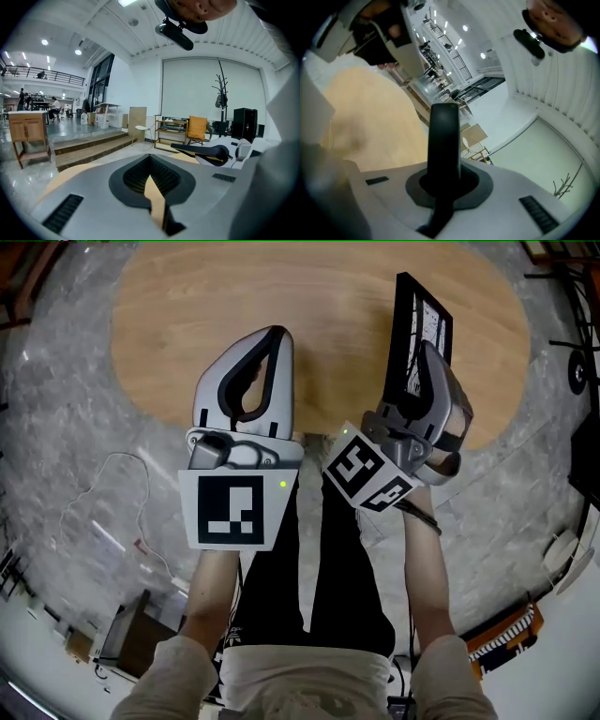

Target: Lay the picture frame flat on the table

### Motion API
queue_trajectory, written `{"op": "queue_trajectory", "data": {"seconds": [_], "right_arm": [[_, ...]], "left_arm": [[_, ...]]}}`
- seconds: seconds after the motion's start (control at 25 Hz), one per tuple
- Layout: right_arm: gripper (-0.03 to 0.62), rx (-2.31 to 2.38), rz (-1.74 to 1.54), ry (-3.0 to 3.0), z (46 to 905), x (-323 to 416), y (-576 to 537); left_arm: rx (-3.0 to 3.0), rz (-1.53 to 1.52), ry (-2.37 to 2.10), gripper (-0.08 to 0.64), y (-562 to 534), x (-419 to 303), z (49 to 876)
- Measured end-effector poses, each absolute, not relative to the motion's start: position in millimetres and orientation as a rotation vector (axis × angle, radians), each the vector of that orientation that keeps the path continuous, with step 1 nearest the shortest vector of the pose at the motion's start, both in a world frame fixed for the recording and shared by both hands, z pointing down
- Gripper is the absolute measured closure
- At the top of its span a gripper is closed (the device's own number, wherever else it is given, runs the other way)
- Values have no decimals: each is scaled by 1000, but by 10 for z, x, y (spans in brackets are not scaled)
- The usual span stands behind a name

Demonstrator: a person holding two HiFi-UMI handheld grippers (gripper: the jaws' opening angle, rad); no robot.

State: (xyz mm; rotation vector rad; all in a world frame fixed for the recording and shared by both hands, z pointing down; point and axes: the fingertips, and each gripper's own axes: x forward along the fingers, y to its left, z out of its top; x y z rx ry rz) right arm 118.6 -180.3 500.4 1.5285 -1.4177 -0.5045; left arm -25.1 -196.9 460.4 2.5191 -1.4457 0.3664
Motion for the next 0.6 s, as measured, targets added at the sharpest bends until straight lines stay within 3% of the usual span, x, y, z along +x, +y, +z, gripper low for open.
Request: {"op": "queue_trajectory", "data": {"seconds": [0.6], "right_arm": [[575,1156,-594,-1288,6383,868,-2010]], "left_arm": [[2448,442,-1424,549,-1899,-573,5098]]}}
